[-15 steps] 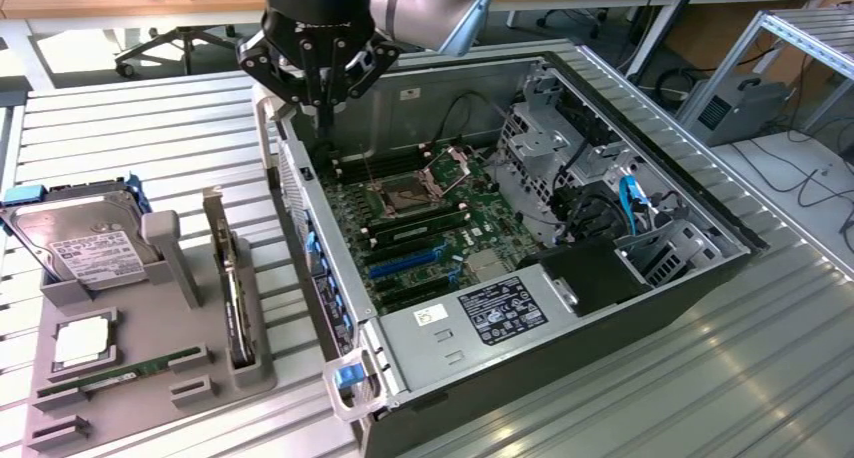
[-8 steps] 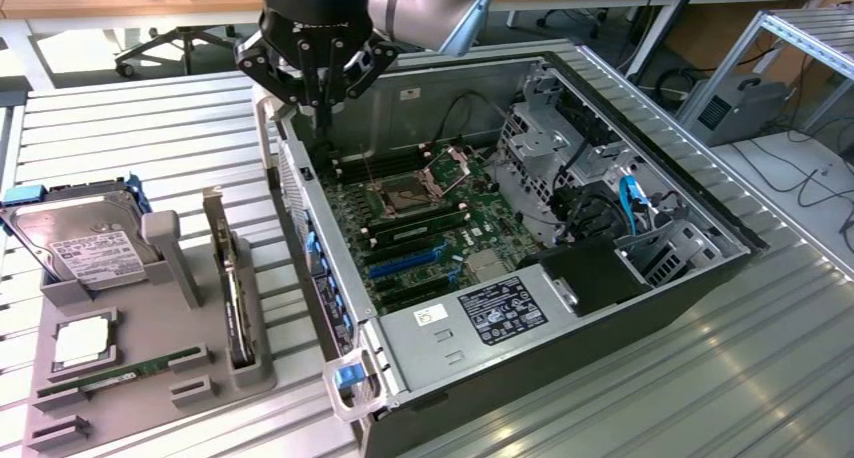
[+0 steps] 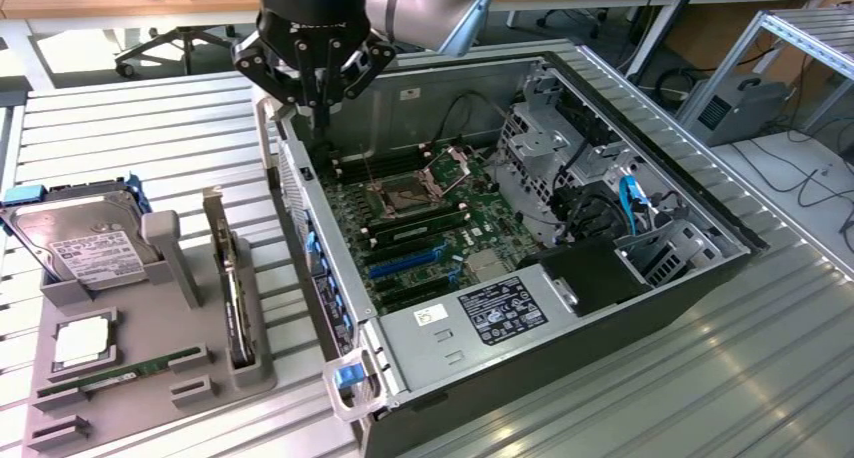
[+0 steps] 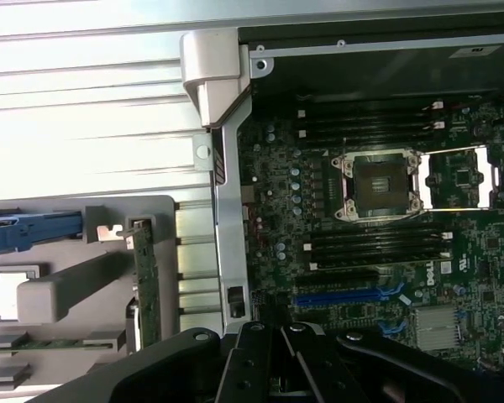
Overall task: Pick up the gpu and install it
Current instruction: 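Reach for the gpu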
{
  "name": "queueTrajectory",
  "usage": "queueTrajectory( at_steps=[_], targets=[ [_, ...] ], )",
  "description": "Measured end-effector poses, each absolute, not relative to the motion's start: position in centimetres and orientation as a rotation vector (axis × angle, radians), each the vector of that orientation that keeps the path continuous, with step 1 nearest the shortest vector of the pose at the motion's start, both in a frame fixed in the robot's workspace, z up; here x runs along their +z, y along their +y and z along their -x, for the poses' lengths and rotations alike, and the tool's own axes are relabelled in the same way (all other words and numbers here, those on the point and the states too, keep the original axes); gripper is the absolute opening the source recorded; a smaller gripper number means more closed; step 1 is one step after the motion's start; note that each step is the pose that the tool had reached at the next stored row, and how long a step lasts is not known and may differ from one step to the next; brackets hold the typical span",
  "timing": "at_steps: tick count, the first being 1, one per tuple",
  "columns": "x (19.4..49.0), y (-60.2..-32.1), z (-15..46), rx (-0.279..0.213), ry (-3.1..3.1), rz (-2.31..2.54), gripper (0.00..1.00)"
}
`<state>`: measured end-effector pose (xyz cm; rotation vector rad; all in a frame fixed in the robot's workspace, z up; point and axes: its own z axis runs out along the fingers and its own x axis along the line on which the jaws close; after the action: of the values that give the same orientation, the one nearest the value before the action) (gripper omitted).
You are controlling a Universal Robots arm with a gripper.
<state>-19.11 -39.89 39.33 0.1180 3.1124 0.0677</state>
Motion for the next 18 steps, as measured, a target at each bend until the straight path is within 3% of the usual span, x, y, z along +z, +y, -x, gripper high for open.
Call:
queueTrajectory(
  at_steps=[18],
  targets=[
    [39.33,-39.89,19.63,0.068,3.112,-0.118,0.11]
  ],
)
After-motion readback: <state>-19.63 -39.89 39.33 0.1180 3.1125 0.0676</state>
